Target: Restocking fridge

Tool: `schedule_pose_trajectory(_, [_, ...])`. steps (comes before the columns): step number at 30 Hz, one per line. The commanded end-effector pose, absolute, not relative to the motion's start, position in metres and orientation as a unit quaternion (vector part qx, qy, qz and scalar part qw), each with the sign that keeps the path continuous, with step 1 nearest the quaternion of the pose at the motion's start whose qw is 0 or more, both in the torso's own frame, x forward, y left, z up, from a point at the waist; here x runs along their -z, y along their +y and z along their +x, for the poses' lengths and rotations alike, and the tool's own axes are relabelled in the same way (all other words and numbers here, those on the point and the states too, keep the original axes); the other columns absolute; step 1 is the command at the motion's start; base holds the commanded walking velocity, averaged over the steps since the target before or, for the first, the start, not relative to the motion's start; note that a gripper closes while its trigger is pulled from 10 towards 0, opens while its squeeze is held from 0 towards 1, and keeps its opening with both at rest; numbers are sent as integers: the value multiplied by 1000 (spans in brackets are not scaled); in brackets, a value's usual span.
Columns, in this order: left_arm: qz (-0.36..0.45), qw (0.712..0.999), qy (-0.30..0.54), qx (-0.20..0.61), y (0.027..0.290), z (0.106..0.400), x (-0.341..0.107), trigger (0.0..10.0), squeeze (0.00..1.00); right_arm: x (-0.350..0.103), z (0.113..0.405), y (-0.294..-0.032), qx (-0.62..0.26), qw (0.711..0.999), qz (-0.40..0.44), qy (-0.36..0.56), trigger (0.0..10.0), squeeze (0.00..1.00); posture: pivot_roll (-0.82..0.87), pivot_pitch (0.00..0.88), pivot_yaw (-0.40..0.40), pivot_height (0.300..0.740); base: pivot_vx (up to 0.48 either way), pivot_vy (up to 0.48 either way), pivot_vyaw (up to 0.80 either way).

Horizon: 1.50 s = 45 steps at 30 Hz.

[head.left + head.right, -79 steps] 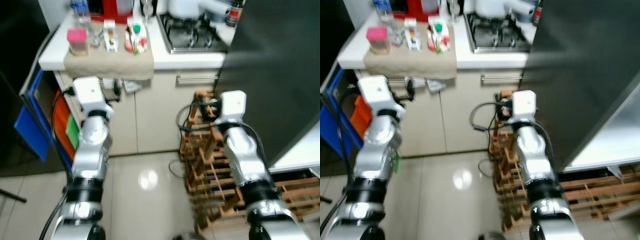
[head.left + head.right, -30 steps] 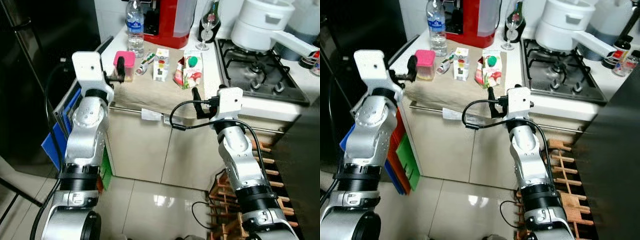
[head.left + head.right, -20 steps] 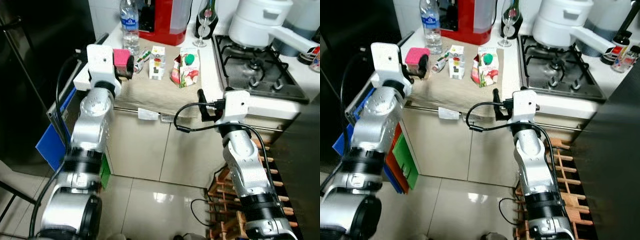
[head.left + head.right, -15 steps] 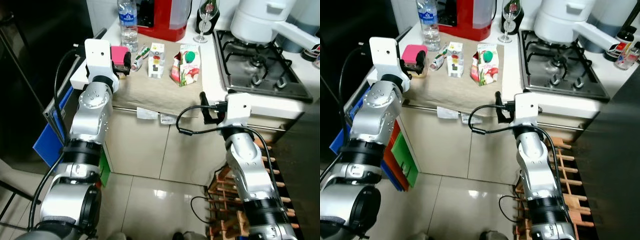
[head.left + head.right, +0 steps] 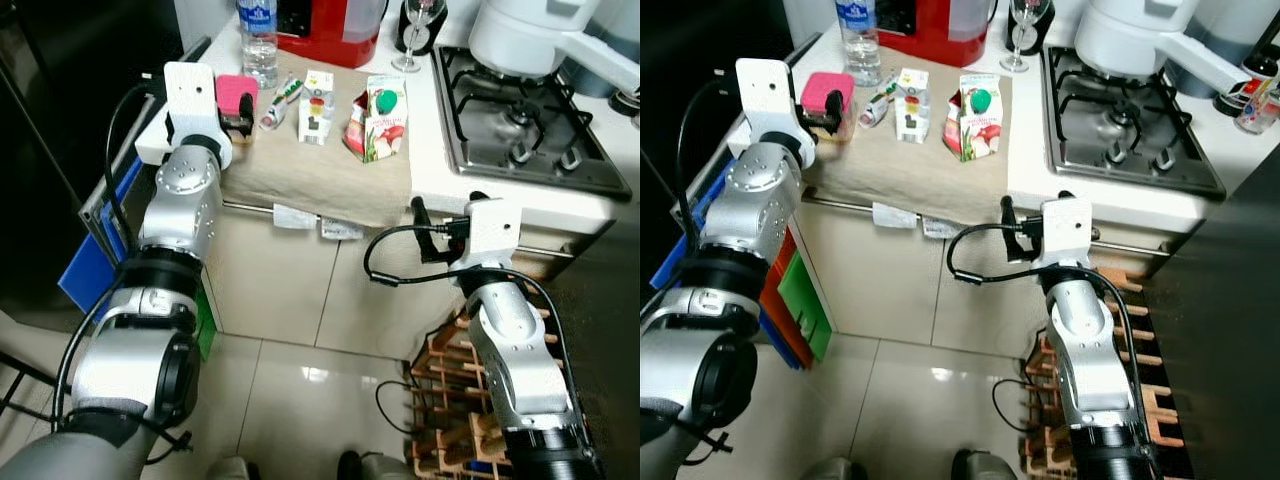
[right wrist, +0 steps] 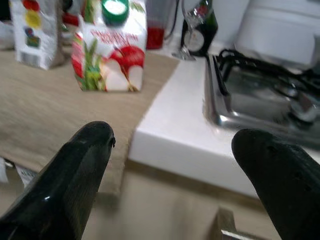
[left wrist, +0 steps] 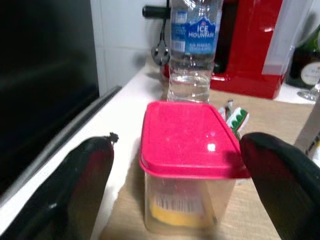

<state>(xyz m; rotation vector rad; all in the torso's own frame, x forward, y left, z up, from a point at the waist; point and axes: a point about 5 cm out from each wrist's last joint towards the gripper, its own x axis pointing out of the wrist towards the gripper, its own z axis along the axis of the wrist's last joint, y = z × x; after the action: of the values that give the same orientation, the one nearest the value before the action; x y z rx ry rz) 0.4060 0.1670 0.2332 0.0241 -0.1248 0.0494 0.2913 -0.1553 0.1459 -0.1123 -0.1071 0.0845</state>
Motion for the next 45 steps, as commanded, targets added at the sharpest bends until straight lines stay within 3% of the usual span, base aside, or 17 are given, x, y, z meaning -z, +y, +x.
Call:
schedule_pose_trajectory(1, [10, 997, -72, -16, 162, 409, -241, 10000, 0, -149, 288, -158, -39, 996, -60, -51, 10000, 0, -174, 147, -64, 740, 0, 0, 0])
schedule_pose_trajectory(10, [16, 998, -61, 2, 152, 412, -235, 10000, 0, -150, 285, -157, -42, 997, -56, -42, 10000, 0, -177, 163, -66, 740, 0, 0, 0])
schedule_pose_trajectory(21, [40, 999, -27, -23, 156, 416, -223, 10000, 0, -170, 286, -137, -125, 990, -14, -58, 10000, 0, -183, 169, -76, 740, 0, 0, 0])
schedule_pose_trajectory(33, [40, 997, -43, -59, 155, 419, -231, 10000, 0, -174, 284, -133, -137, 989, -16, -55, 10000, 0, -183, 162, -80, 740, 0, 0, 0])
schedule_pose_trajectory(35, [33, 997, -39, -62, 152, 419, -229, 0, 0, -174, 284, -132, -138, 989, -16, -53, 10000, 0, -183, 162, -80, 740, 0, 0, 0])
schedule_pose_trajectory(45, [24, 997, -19, -64, 149, 419, -218, 0, 0, -173, 285, -132, -138, 989, -18, -49, 10000, 0, -185, 154, -79, 740, 0, 0, 0])
